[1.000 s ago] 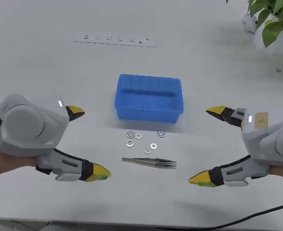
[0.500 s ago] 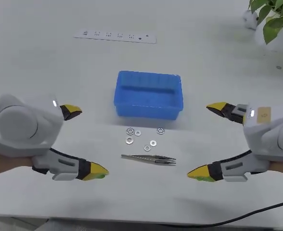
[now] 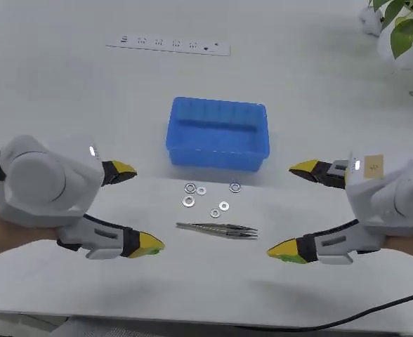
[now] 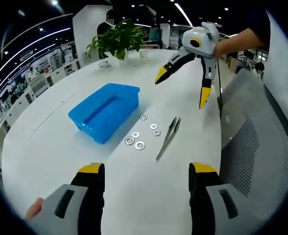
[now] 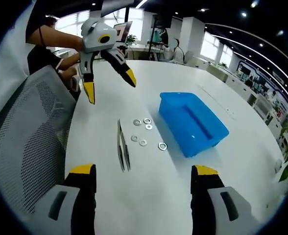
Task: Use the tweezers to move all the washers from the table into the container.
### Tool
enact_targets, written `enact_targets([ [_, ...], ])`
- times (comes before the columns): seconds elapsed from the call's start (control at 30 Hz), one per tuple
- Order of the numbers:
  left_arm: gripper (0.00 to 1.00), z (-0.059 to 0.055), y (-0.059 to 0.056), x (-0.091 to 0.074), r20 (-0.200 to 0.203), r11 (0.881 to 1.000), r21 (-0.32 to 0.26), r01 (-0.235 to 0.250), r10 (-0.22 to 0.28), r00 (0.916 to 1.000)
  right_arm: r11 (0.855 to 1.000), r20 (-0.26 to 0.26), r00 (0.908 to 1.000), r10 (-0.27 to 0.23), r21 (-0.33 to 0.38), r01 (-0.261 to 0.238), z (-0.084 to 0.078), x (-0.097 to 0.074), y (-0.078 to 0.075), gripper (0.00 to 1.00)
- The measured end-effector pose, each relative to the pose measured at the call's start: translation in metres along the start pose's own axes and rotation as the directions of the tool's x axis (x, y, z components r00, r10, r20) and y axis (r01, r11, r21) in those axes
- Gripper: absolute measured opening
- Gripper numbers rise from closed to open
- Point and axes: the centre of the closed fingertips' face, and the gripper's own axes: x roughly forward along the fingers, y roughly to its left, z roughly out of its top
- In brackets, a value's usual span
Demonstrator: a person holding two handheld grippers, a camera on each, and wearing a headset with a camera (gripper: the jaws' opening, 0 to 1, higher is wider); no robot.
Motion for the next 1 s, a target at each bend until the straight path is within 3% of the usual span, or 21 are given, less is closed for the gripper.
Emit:
enact_targets([
  [0.17, 0.74, 0.001, -0.006, 0.011, -0.001, 1.0, -0.009, 0.029, -0.029, 0.9996, 0.999, -0.017, 0.9993, 0.032, -0.007, -0.032, -0.003, 0.009, 0.005, 0.77],
  [0.53, 0.73, -0.001, -0.008, 0.015, -0.002, 0.999, -0.028, 0.045, -0.045, 0.999, 0.999, -0.014, 0.9991, 0.04, 0.019, -0.04, -0.005, 0.012, 0.002, 0.75],
  [0.7, 0.7, -0.003, -0.011, 0.02, 0.019, 0.996, -0.067, 0.061, -0.06, 0.998, 0.997, -0.013, 0.9974, 0.071, 0.022, -0.07, -0.003, 0.021, 0.011, 0.68],
  [0.8, 0.65, -0.005, -0.017, 0.026, -0.005, 0.995, -0.049, 0.087, -0.088, 0.9961, 0.994, -0.015, 0.9941, 0.108, 0.014, -0.107, 0.002, 0.032, 0.021, 0.62],
  [0.87, 0.58, -0.008, -0.021, 0.032, -0.037, 0.992, -0.068, 0.109, -0.112, 0.993, 0.99, -0.033, 0.9899, 0.138, 0.008, -0.137, 0.003, 0.04, 0.028, 0.58],
  [1.0, 0.55, -0.004, -0.025, 0.041, -0.032, 0.991, -0.049, 0.121, -0.123, 0.9919, 0.986, -0.059, 0.9839, 0.169, 0.019, -0.168, 0.004, 0.054, 0.034, 0.53],
])
